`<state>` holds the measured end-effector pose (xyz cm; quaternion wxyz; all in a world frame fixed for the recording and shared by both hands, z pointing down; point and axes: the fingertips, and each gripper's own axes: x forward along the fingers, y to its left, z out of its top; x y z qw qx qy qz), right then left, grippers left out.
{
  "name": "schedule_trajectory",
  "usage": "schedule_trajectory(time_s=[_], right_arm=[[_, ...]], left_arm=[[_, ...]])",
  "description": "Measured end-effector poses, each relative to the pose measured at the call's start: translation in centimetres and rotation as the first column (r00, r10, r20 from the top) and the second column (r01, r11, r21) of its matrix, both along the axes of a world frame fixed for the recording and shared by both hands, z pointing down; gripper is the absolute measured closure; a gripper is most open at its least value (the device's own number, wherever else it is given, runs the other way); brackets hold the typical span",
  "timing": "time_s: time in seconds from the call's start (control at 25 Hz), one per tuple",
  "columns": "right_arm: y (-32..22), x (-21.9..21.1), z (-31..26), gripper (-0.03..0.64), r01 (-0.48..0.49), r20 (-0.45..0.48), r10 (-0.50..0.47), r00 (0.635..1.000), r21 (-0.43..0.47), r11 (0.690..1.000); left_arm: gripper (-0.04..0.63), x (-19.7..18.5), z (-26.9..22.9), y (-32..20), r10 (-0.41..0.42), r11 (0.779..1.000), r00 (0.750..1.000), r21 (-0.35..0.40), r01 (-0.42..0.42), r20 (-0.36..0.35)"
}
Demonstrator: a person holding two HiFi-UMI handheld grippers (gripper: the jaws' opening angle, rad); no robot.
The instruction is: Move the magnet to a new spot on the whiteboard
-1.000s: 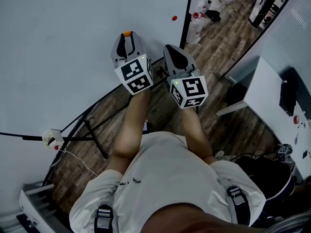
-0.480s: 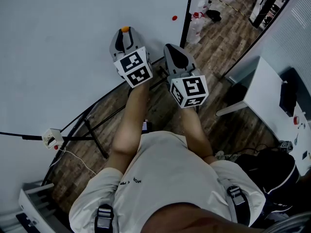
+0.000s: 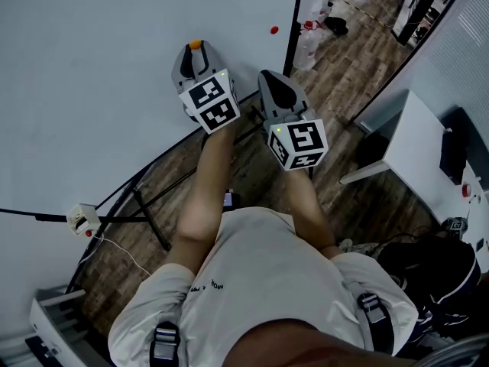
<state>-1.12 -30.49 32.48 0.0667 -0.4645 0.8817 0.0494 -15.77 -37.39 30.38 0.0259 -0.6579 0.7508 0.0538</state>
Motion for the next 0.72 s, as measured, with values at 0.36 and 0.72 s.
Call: schedule_trajectory(time_s=[0.36, 0.72], right_arm=[[0.4, -0.2, 0.3, 0.603, -0.002, -0.003, 0.002, 1.0, 0.004, 1.0], [0.7, -0.2, 0.1, 0.603, -0.001, 0.001, 0.001, 1.0, 0.005, 1.0]], left_arm=[[0.479, -1.1, -0.1, -0.1, -0.044, 0.999, 0.999, 0.014, 0.043, 0.032], [0.479, -1.8, -0.9, -0.8, -0.092, 0.996, 0.993, 0.023, 0.091, 0.078]])
